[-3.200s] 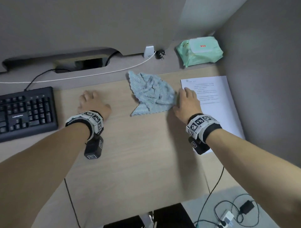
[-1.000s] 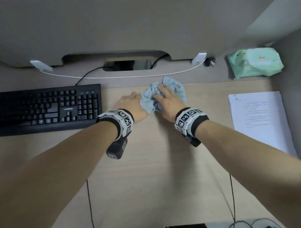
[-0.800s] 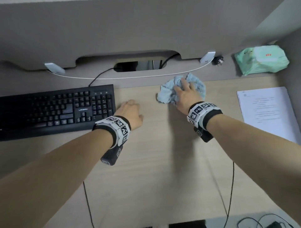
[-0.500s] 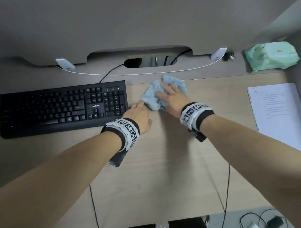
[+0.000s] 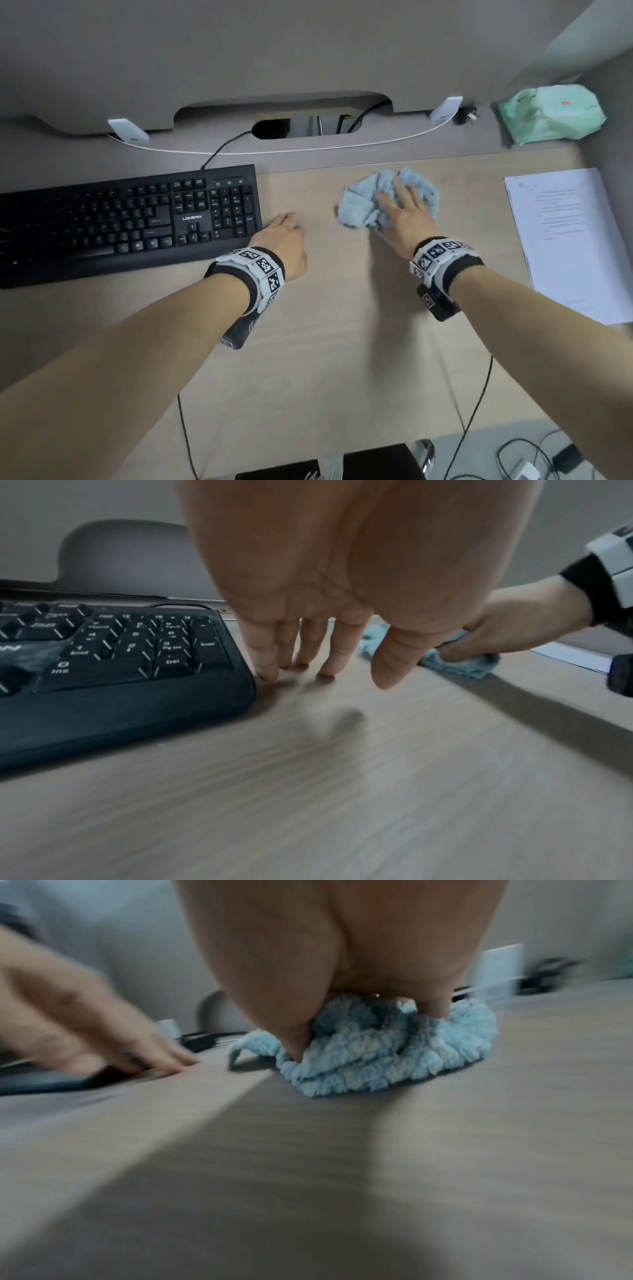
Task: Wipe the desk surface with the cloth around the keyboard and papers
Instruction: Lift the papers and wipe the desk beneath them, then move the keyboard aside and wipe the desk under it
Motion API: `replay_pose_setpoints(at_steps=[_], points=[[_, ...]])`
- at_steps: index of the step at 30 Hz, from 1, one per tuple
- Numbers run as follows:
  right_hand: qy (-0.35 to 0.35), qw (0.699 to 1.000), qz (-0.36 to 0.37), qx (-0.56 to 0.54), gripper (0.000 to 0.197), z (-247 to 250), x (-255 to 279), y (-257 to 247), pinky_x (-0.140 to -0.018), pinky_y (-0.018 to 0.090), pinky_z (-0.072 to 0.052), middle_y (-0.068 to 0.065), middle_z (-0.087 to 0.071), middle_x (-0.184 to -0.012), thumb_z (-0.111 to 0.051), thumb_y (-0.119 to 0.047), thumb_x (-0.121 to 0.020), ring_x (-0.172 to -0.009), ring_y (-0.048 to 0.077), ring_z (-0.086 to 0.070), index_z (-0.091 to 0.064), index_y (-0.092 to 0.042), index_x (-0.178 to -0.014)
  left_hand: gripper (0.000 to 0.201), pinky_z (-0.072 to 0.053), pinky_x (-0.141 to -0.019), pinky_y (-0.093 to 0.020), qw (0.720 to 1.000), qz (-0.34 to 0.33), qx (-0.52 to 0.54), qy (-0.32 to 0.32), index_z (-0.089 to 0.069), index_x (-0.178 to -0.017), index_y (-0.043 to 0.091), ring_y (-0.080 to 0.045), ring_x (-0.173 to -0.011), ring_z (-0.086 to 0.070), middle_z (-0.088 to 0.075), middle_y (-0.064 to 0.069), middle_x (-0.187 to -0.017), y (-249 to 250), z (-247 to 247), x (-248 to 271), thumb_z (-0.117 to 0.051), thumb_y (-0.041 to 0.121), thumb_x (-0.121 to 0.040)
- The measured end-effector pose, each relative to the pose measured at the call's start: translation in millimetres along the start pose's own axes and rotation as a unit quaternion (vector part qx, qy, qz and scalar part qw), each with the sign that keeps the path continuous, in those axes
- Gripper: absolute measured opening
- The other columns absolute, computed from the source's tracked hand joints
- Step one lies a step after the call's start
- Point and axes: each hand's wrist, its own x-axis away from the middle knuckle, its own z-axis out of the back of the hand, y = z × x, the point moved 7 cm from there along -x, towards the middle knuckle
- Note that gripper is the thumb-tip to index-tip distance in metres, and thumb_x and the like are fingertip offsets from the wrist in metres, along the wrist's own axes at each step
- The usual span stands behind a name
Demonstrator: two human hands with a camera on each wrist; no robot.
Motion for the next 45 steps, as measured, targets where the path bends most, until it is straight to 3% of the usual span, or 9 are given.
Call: replay_pose_setpoints(at_steps=[7,14,20,23,27,31,35,41,45], points=[[-0.005,0.990,-0.139,0.004,0.068,13,-5,67,-0.114,0.061,-0.025,0.014,0.005,-0.164,-0.053,-0.045,-0.095,-0.146,0.049,-0.004,-0.023,-0.023,-0.151,0.052,-0.032,-0.114,-0.042,0.999,0.044,0.020,0.018,-0.052,-0.128,0.003,-0.027,-0.143,-0.022,-0.026,-0.010,-0.154,4,-6,-4,-0.048,0.036,-0.088],[-0.057,0.980,0.184,0.045,0.069,-36,40,-69,-0.118,0.062,-0.010,0.007,0.002,-0.165,-0.061,-0.029,-0.092,-0.150,0.040,0.000,-0.026,-0.027,-0.152,0.056,-0.031,-0.115,-0.043,0.995,0.096,0.032,0.002,-0.051,-0.135,0.007,-0.026,-0.143,-0.024,-0.026,-0.011,-0.155,15,0,-2,-0.055,0.031,-0.084],[-0.011,0.997,0.033,0.064,0.069,3,16,2,-0.112,0.061,-0.028,0.014,-0.015,-0.161,-0.064,-0.043,-0.088,-0.142,0.043,-0.021,-0.034,-0.028,-0.148,0.070,-0.024,-0.119,-0.039,0.994,0.100,0.053,0.009,-0.033,-0.147,0.003,-0.025,-0.148,-0.015,-0.009,-0.007,-0.162,20,-6,6,-0.056,0.017,-0.082],[-0.009,0.998,-0.020,0.052,0.069,11,17,-25,-0.103,0.057,-0.040,0.018,-0.025,-0.151,-0.062,-0.053,-0.086,-0.135,0.042,-0.028,-0.038,-0.022,-0.143,0.069,-0.025,-0.117,-0.031,0.984,0.093,0.151,0.024,-0.033,-0.150,0.009,-0.024,-0.145,-0.027,-0.024,-0.006,-0.160,6,1,11,-0.053,0.011,-0.084],[-0.068,0.997,0.030,-0.012,0.068,-3,35,-107,-0.101,0.048,-0.044,0.017,-0.032,-0.142,-0.058,-0.063,-0.083,-0.130,0.040,-0.038,-0.044,-0.027,-0.138,0.034,-0.045,-0.104,-0.030,0.930,0.133,0.314,0.139,-0.065,-0.118,0.017,-0.022,-0.112,-0.062,-0.068,-0.004,-0.118,-45,26,37,-0.053,0.011,-0.087],[-0.141,0.989,0.052,-0.012,0.077,2,49,-171,-0.080,0.036,-0.045,0.010,-0.048,-0.128,-0.044,-0.082,-0.078,-0.098,0.030,-0.057,-0.052,-0.027,-0.132,0.011,-0.047,-0.085,-0.024,0.886,0.233,0.338,0.216,-0.064,-0.079,0.024,-0.021,-0.088,-0.061,-0.065,0.003,-0.079,-124,42,78,-0.058,0.024,-0.088],[-0.122,0.992,0.033,0.006,0.080,26,31,-209,-0.069,0.032,-0.038,0.010,-0.065,-0.113,-0.033,-0.083,-0.082,-0.087,0.026,-0.054,-0.054,-0.018,-0.124,0.020,-0.046,-0.088,-0.030,0.838,0.351,0.343,0.238,-0.063,-0.081,0.019,-0.030,-0.099,-0.062,-0.070,-0.008,-0.096,-223,41,126,-0.058,0.036,-0.089],[-0.058,0.978,-0.068,-0.188,0.063,31,-6,-252,-0.097,0.037,-0.042,0.015,-0.051,-0.136,-0.051,-0.056,-0.094,-0.120,0.032,-0.053,-0.048,-0.007,-0.134,0.043,-0.043,-0.096,-0.038,0.767,0.456,0.366,0.264,-0.059,-0.113,0.006,-0.035,-0.112,-0.058,-0.062,-0.015,-0.121,-346,34,180,-0.059,0.041,-0.088],[-0.047,0.971,-0.120,-0.203,0.044,22,-26,-258,-0.079,0.032,-0.040,0.012,-0.060,-0.112,-0.055,-0.047,-0.094,-0.108,0.031,-0.057,-0.056,-0.007,-0.114,0.066,-0.039,-0.107,-0.046,0.744,0.513,0.359,0.234,-0.046,-0.133,0.005,-0.038,-0.126,-0.049,-0.051,-0.018,-0.138,-390,19,200,-0.062,0.049,-0.085]])
